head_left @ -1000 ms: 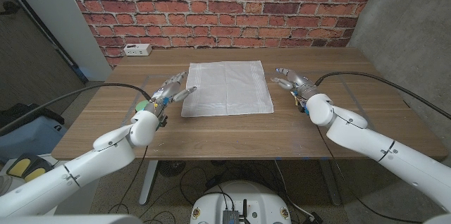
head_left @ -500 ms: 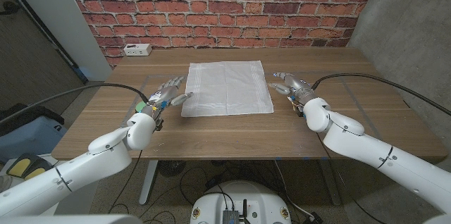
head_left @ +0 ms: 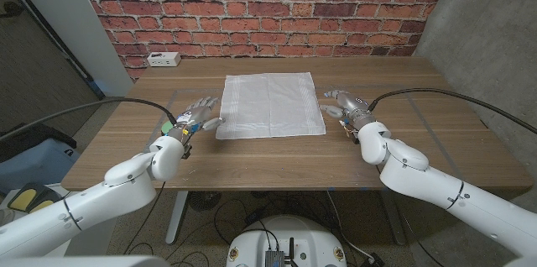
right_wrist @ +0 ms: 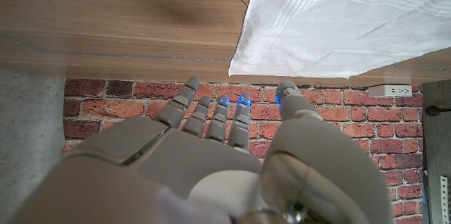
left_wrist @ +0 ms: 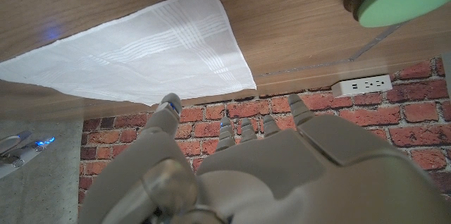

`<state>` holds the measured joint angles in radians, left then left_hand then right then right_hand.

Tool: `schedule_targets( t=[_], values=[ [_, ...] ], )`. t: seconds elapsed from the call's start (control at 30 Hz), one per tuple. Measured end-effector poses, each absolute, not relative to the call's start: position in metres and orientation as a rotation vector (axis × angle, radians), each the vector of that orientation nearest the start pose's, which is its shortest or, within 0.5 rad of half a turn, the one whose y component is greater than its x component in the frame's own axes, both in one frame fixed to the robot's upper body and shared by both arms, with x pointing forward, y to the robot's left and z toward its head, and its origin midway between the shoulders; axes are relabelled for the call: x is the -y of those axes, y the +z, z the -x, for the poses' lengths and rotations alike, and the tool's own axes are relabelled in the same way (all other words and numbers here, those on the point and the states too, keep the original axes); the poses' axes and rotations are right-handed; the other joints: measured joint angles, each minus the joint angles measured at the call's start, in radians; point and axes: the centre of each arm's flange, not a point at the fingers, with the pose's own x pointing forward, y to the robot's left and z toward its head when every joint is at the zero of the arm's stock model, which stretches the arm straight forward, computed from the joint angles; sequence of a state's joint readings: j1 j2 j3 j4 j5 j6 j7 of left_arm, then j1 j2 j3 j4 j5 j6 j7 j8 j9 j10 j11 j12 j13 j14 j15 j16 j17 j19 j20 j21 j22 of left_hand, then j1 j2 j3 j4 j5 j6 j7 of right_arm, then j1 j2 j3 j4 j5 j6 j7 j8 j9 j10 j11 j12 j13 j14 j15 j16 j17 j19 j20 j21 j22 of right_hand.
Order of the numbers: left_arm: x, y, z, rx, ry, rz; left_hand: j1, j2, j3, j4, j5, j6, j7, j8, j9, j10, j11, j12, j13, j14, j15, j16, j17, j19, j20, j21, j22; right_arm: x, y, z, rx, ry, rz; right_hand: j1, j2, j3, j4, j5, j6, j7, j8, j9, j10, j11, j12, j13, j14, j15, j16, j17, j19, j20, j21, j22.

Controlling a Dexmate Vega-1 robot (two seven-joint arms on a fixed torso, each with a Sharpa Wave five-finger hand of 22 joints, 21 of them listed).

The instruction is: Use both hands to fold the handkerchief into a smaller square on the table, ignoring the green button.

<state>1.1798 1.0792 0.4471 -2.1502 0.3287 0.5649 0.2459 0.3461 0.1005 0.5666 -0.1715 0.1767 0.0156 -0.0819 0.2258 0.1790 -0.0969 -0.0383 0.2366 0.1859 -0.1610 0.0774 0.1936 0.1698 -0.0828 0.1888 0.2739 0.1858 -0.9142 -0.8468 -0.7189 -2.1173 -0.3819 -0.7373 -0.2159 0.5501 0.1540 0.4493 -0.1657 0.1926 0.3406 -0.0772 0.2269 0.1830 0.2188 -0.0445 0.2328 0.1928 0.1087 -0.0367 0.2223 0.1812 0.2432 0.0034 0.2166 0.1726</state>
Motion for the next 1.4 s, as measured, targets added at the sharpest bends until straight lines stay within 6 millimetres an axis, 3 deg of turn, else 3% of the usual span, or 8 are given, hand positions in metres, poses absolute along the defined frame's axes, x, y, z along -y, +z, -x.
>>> schedule_targets(
  t=[0.3,0.53,0.67,0.93,1.03,1.2,1.4],
  values=[
    [-0.289,-0.051,-0.515,0.420,0.208,-1.385,0.090,-0.054,0.000,-0.008,0.000,0.167,-0.002,0.037,-0.002,0.052,-0.017,0.002,0.000,0.036,-0.008,0.000,0.000,0.058,-0.019,0.004,-0.004,0.188,-0.045,-0.540,0.435,-0.176,1.257,0.052,-0.018,0.002,-0.009,-0.004,0.061,0.009,0.000,-0.001,0.041,0.006,0.004,-0.002,0.035,-0.001,0.000,0.000,0.031,0.013,0.008,-0.001],
    [-0.289,-0.050,-0.514,0.414,0.223,-1.433,0.122,-0.070,0.000,-0.008,0.000,0.201,-0.006,0.037,-0.002,0.055,-0.020,0.002,0.000,0.042,-0.002,-0.005,0.000,0.078,-0.021,0.004,-0.005,0.180,-0.049,-0.540,0.436,-0.175,1.286,0.072,-0.038,-0.002,-0.012,-0.008,0.071,0.010,0.000,-0.002,0.050,0.007,0.004,-0.002,0.036,0.001,-0.005,0.000,0.034,0.024,0.008,-0.001],
    [-0.287,-0.050,-0.513,0.402,0.228,-1.467,0.150,-0.084,-0.004,-0.012,0.006,0.239,-0.007,0.048,-0.002,0.055,-0.020,0.000,0.000,0.042,-0.002,-0.005,0.000,0.086,-0.026,0.003,-0.005,0.177,-0.050,-0.540,0.433,-0.184,1.309,0.085,-0.051,-0.006,-0.016,-0.012,0.084,-0.002,0.000,-0.002,0.051,0.005,0.004,-0.002,0.036,0.001,-0.005,-0.003,0.037,0.028,0.008,-0.001],
    [-0.285,-0.050,-0.513,0.369,0.235,-1.531,0.224,-0.112,-0.004,-0.012,0.017,0.298,-0.010,0.052,-0.002,0.066,-0.020,-0.005,0.000,0.046,0.001,-0.009,0.000,0.122,-0.041,0.000,-0.004,0.172,-0.053,-0.538,0.428,-0.197,1.350,0.131,-0.089,-0.010,-0.020,-0.010,0.120,-0.010,0.000,-0.002,0.052,-0.018,-0.001,-0.002,0.041,-0.004,-0.016,-0.005,0.043,0.033,0.000,0.000],
    [-0.284,-0.050,-0.514,0.354,0.234,-1.554,0.237,-0.118,-0.004,-0.012,0.017,0.308,-0.020,0.056,-0.001,0.067,-0.022,-0.005,0.000,0.047,0.003,-0.009,0.000,0.127,-0.042,0.000,-0.004,0.172,-0.054,-0.538,0.424,-0.200,1.364,0.150,-0.098,-0.010,-0.020,-0.007,0.124,-0.014,0.000,-0.001,0.045,-0.026,-0.005,-0.002,0.041,-0.004,-0.016,-0.005,0.043,0.033,0.000,0.000],
    [-0.282,-0.049,-0.515,0.331,0.235,-1.590,0.272,-0.134,-0.004,-0.012,0.023,0.331,-0.062,0.056,0.000,0.073,-0.028,-0.013,0.000,0.051,0.007,-0.009,0.000,0.131,-0.039,-0.004,-0.004,0.170,-0.055,-0.537,0.416,-0.201,1.390,0.205,-0.119,-0.010,-0.020,0.004,0.128,-0.018,-0.008,0.001,0.023,-0.047,-0.022,-0.002,0.027,-0.001,-0.029,-0.003,0.043,0.032,-0.008,0.000],
    [-0.280,-0.046,-0.517,0.312,0.234,-1.623,0.293,-0.136,-0.005,-0.012,0.027,0.327,-0.083,0.051,0.000,0.073,-0.028,-0.013,0.000,0.051,0.007,-0.009,0.000,0.133,-0.037,-0.008,-0.004,0.169,-0.057,-0.538,0.403,-0.199,1.417,0.264,-0.133,-0.010,-0.020,0.012,0.124,-0.040,-0.018,0.001,-0.009,-0.062,-0.037,-0.002,-0.001,0.001,-0.031,-0.002,0.039,0.021,-0.016,0.000]
  ],
)
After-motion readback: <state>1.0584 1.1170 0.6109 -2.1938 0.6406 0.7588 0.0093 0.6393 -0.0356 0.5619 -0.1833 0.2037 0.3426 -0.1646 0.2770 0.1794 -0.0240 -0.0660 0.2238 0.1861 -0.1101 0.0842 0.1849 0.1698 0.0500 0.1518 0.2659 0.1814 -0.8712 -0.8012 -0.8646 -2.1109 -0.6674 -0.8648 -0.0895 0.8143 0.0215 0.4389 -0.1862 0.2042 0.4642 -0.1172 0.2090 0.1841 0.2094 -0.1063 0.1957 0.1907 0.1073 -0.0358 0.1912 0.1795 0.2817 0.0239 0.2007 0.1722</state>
